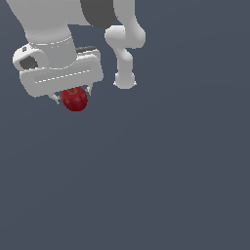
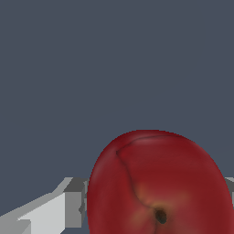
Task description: Pick up the object and move it to a goal position.
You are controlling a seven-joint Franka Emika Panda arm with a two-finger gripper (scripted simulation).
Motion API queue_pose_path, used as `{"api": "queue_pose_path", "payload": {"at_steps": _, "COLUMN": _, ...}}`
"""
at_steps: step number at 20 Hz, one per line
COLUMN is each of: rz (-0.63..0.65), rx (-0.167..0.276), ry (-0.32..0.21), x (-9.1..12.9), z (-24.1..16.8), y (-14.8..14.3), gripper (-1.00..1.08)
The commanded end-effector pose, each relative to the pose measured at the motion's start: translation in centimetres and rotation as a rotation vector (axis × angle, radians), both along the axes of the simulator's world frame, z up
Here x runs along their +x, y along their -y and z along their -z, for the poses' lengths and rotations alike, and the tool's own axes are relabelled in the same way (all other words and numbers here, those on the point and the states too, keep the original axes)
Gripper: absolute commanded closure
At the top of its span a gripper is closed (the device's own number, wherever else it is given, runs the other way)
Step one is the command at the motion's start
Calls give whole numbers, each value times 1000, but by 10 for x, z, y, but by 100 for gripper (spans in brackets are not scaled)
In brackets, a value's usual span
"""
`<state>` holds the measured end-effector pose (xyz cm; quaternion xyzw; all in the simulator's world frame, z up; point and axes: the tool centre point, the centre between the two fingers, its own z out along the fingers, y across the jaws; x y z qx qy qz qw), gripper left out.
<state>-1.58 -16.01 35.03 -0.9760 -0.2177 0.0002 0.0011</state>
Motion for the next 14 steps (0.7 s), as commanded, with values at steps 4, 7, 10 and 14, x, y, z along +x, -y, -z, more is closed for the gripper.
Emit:
{"api": "queue_pose_path", "payload": {"at_steps": 4, "rz": -1, "rx": -1, "ry": 1, "x": 7, "z": -43, "y": 20, "gripper": 108}}
{"api": "queue_pose_path", "payload": {"at_steps": 7, "rz": -1, "rx": -1, "ry": 1, "x": 10, "z": -62, "y": 30, "gripper": 108}}
{"api": "queue_pose_path", "payload": {"at_steps": 10, "rz": -1, "rx": -1, "ry": 1, "x": 14, "z": -80, "y": 38, "gripper": 108}}
{"api": "queue_pose_path", "payload": {"at_steps": 14, "rz": -1, "rx": -2, "ry": 1, "x": 18, "z": -100, "y": 48, "gripper": 108}}
